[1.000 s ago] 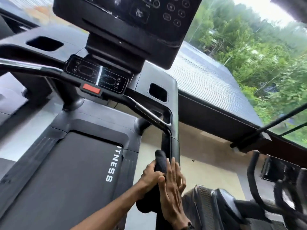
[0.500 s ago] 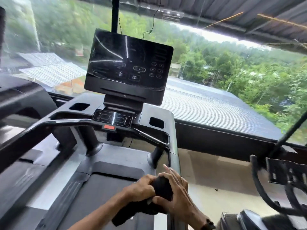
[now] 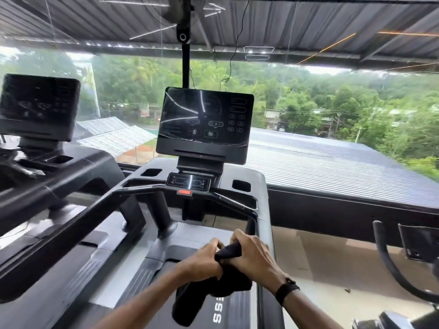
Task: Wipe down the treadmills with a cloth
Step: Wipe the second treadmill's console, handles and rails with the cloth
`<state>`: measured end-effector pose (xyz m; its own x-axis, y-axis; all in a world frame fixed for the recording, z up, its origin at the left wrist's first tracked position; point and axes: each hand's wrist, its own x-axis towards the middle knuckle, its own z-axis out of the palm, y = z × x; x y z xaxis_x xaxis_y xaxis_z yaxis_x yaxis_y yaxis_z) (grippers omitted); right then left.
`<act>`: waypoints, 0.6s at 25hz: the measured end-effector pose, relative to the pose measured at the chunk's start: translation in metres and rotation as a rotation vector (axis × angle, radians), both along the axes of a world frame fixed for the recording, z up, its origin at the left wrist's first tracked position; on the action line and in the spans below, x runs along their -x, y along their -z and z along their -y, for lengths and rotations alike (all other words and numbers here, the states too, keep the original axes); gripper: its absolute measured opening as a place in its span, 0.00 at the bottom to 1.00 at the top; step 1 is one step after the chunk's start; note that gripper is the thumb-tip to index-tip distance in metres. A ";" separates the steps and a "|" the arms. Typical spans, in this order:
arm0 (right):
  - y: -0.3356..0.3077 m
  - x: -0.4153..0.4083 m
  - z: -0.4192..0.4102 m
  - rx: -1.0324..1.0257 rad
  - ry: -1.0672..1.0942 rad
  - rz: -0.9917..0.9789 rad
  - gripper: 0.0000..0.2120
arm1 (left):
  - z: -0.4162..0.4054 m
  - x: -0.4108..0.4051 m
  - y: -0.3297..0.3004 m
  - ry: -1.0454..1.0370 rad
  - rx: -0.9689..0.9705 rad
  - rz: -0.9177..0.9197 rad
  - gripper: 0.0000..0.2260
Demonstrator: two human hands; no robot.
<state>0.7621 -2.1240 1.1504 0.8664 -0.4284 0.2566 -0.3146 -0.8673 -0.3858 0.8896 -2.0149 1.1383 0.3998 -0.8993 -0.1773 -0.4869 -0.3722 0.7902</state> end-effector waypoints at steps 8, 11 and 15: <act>-0.060 -0.075 -0.047 -0.004 -0.137 0.327 0.17 | -0.103 -0.071 -0.050 -0.224 0.149 0.468 0.11; -0.077 -0.114 -0.071 -0.007 -0.173 0.399 0.19 | -0.149 -0.104 -0.075 -0.305 0.148 0.564 0.07; -0.100 -0.175 -0.117 -0.023 -0.203 0.465 0.21 | -0.214 -0.154 -0.104 -0.437 0.155 0.711 0.03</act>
<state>0.9373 -2.0068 1.2504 0.7292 -0.2736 0.6272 0.0686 -0.8827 -0.4648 1.0439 -1.8007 1.2421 0.6867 -0.6316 0.3599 -0.7246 -0.5553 0.4082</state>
